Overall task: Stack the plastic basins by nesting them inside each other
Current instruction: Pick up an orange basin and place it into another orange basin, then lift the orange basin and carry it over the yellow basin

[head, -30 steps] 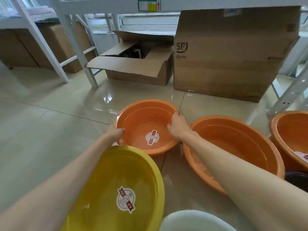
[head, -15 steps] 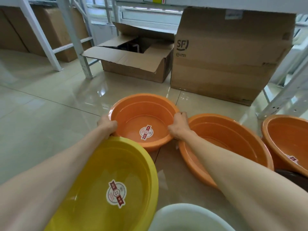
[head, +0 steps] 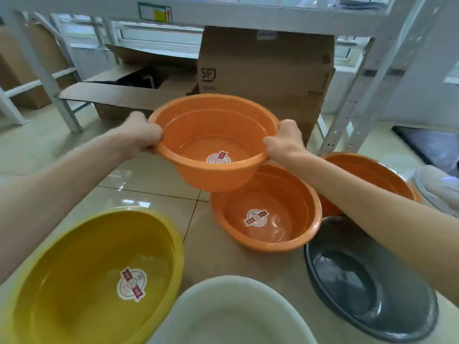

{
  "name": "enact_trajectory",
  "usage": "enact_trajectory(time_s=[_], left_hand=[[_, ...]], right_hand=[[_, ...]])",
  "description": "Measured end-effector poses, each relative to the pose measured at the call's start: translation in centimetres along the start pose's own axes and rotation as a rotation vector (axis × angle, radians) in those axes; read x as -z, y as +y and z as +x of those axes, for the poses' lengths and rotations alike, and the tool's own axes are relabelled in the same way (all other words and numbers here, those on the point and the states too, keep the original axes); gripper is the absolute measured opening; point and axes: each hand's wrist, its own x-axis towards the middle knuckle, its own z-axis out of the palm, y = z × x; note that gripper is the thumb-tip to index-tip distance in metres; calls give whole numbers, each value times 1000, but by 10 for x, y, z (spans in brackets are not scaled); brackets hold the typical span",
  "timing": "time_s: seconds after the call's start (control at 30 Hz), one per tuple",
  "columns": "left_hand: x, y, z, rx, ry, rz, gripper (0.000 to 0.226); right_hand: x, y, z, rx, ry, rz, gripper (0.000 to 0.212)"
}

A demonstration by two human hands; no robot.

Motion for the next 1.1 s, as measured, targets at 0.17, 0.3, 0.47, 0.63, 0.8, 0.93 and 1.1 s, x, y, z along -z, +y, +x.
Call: enact_trajectory(time_s=[0.17, 0.3, 0.47, 0.63, 0.8, 0.93, 1.1], left_hand=[[-85, 13, -52, -14, -163, -58, 32], [-132, 1, -77, 1, -125, 19, 23], [-170, -31, -73, 14, -163, 124, 29], [-194, -54, -73, 77, -106, 100, 40], [-206, -59, -72, 113, -90, 79, 44], [-202, -59, -77, 102, -81, 60, 44], [-178, -57, -77, 143, -37, -40, 35]], right_hand=[[61, 69, -44, -104, 13, -62, 11], [65, 115, -65, -137, -21, -89, 9], [28, 172, -66, -197, -180, -165, 14], [-8, 196, -66, -214, -93, -290, 52], [-13, 196, -65, -208, -93, -312, 57], [-10, 198, -66, -207, -103, -202, 51], [4, 174, -66, -145, -77, -3, 28]])
